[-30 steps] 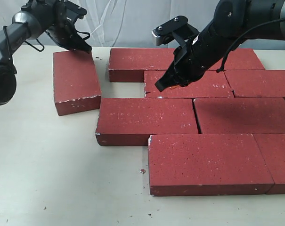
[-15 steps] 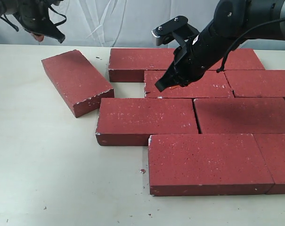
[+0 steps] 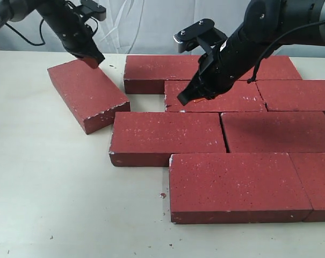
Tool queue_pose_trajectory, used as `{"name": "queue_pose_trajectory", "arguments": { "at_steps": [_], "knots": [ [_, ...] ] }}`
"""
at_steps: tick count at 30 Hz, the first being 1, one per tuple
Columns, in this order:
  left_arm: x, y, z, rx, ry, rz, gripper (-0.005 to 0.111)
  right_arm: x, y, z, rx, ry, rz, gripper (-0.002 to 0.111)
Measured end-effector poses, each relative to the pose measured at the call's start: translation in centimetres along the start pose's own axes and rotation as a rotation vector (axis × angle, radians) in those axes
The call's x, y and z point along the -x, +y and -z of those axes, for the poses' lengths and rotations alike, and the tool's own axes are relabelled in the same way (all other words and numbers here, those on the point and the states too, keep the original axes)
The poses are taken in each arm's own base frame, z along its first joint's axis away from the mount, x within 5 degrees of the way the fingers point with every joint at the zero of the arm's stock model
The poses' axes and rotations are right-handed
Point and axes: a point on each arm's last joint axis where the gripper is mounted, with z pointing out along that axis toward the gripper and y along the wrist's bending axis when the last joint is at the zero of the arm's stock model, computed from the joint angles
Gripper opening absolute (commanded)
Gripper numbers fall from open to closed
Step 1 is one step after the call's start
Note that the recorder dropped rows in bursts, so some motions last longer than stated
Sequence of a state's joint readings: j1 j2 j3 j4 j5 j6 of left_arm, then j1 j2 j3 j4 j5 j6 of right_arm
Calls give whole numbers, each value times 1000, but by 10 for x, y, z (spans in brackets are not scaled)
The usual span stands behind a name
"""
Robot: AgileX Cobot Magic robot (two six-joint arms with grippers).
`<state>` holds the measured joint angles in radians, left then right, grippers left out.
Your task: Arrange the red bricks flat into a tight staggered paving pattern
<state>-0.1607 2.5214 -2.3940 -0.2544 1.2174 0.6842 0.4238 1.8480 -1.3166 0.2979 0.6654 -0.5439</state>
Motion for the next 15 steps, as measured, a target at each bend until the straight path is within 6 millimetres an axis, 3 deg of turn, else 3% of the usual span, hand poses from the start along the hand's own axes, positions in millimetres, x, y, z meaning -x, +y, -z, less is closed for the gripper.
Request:
{"name": "queue_pose_trajectory", "arguments": {
  "at_steps": [4,8,11,15],
  "knots": [
    [1,-16,-1,-24,34,-44,0,0,0,0,0,0,0,-1],
    [4,-16,22,38,36,-77,0,0,0,0,0,0,0,-1],
    [1,-5,37,133,53,-34,0,0,0,0,0,0,0,-1],
    [0,23,37,298,-51,148,0,0,0,0,0,0,2,-1]
  ]
}}
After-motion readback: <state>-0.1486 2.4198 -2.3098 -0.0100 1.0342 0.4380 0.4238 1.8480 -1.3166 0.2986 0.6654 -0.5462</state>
